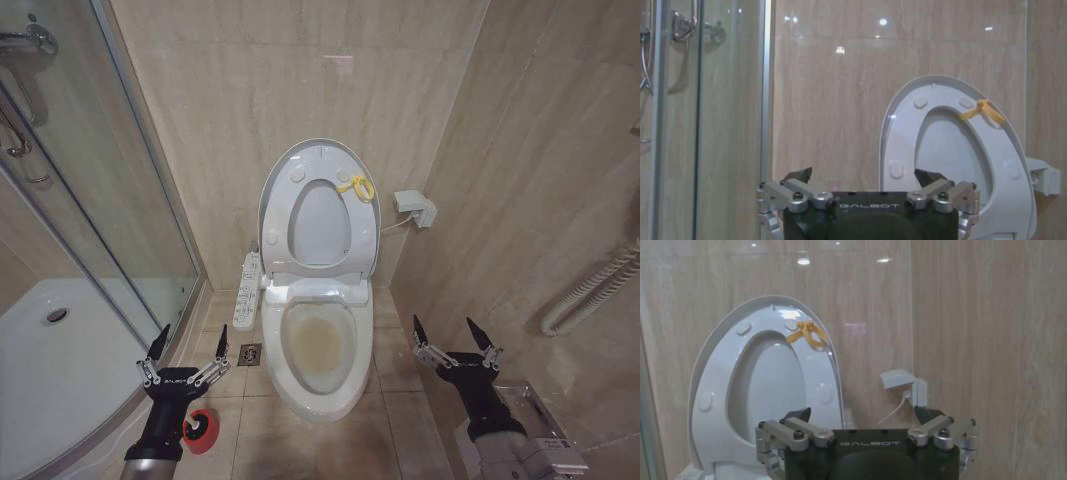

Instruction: Open the toilet lid, clean the toilet bowl with a toilet brush, close the toilet lid, and flush.

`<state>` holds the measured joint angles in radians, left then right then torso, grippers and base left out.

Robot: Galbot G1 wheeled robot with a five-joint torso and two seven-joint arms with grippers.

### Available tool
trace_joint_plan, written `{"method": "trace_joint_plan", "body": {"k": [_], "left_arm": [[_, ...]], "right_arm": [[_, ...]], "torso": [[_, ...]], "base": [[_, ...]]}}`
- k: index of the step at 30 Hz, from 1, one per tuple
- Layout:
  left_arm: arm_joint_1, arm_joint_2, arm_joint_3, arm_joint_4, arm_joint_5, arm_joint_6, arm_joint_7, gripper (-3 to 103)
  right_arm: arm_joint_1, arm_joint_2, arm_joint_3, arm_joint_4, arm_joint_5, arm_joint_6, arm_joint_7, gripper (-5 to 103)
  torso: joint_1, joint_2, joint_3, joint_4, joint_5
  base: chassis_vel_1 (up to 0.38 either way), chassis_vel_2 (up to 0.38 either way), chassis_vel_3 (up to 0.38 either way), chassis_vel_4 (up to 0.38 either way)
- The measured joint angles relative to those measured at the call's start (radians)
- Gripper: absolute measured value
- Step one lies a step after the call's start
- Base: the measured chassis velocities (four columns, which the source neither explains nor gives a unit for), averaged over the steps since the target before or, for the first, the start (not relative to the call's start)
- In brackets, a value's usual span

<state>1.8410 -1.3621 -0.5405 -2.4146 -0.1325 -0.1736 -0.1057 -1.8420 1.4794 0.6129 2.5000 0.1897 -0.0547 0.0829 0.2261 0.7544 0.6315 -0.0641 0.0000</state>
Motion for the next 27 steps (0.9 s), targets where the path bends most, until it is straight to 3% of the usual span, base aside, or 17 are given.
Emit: {"method": "trace_joint_plan", "body": {"k": [27], "left_arm": [[0.000, 0.000, 0.000, 0.001, -0.001, 0.000, 0.000, 100]], "right_arm": [[0.000, 0.000, 0.000, 0.000, 0.000, 0.000, 0.000, 100]], "torso": [[0.000, 0.000, 0.000, 0.0000, 0.0000]], "base": [[0.000, 0.000, 0.000, 0.000]]}}
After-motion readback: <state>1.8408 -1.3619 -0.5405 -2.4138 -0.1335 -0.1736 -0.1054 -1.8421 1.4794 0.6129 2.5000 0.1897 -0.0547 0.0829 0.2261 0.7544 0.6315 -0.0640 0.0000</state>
